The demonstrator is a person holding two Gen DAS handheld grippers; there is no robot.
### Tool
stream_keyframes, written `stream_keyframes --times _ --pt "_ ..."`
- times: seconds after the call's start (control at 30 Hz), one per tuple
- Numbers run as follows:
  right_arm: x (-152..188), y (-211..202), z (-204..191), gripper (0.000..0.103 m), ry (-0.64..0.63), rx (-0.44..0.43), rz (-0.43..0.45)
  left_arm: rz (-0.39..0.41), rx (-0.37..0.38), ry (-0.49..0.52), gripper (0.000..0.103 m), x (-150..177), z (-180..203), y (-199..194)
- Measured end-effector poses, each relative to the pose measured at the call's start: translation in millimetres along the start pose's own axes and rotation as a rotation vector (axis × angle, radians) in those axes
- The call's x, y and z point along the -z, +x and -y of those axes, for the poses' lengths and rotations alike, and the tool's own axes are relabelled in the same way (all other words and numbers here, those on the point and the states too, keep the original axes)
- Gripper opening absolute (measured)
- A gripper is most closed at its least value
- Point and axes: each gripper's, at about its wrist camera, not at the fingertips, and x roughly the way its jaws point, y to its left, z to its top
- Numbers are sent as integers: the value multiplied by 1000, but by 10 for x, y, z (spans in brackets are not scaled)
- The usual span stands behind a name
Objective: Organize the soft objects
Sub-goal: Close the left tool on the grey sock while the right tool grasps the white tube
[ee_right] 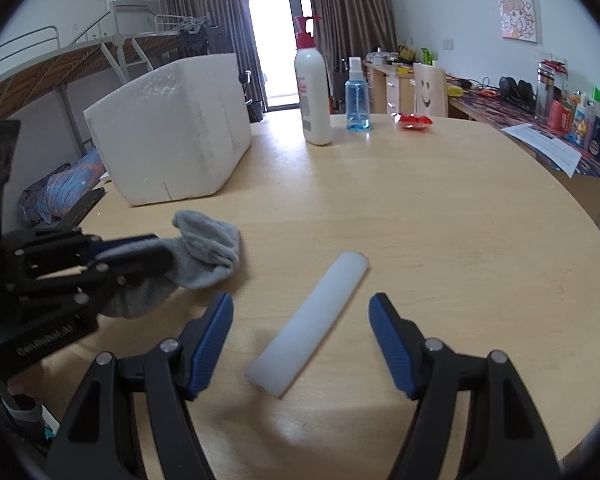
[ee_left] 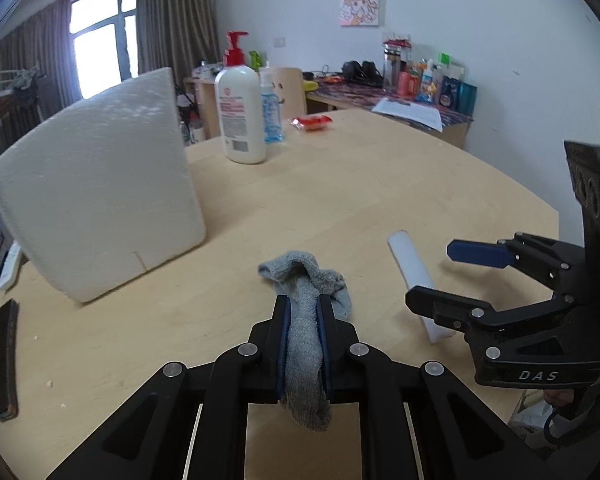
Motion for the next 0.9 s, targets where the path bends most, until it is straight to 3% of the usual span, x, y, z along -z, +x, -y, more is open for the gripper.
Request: stream_keyframes --times 0.57,0.77,0.9 --pt "-6 116 -55 74 30 69 -46 38 -51 -73 14 102 -254 -171" --pt "2 153 -85 58 70 92 -68 57 -61 -76 14 121 -346 -235" --pt "22 161 -121 53 98 119 -82 72 -53 -72 14 136 -391 -280"
